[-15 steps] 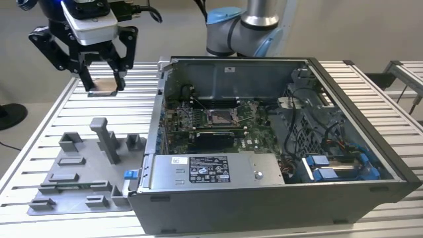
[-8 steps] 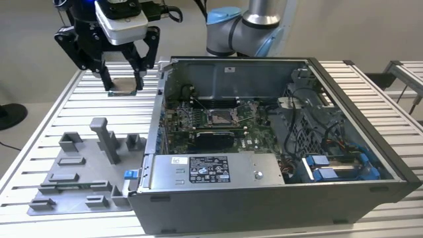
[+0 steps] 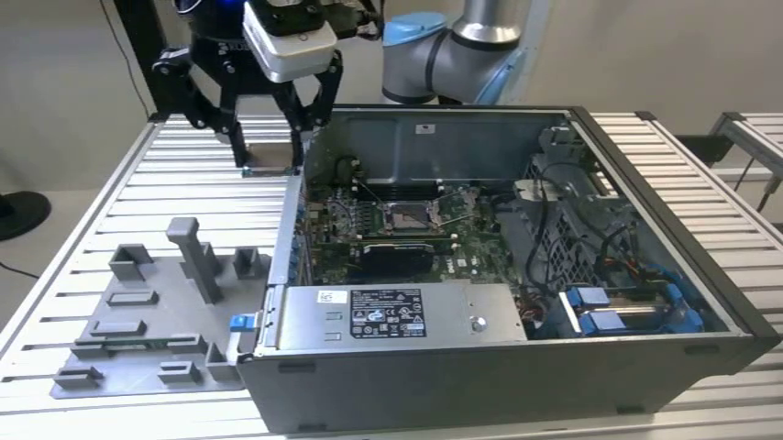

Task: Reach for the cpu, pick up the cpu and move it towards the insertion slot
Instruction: 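Pick up the cpu and move it towards the insertion slot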

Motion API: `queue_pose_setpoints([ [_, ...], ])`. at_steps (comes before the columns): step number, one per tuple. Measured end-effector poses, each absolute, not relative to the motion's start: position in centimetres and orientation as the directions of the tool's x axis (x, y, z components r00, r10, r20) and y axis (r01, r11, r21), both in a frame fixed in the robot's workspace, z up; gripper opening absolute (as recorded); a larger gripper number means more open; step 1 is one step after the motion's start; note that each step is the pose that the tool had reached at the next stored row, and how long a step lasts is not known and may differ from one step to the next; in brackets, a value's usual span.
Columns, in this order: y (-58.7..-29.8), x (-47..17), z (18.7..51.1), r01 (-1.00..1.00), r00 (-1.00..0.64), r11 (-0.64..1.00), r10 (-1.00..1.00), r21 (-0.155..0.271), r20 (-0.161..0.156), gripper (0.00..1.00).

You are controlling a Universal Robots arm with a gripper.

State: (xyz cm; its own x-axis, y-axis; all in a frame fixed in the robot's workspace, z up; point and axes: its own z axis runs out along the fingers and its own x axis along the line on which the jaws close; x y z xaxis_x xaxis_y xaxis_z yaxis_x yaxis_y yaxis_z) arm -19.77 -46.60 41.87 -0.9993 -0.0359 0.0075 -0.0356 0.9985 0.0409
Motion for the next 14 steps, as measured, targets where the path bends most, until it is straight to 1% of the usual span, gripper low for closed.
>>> queue_pose_setpoints([
  [14,-46.6,-13.4,41.9,-0.036,-0.999,0.999,-0.036,0.041,0.008,0.0],
])
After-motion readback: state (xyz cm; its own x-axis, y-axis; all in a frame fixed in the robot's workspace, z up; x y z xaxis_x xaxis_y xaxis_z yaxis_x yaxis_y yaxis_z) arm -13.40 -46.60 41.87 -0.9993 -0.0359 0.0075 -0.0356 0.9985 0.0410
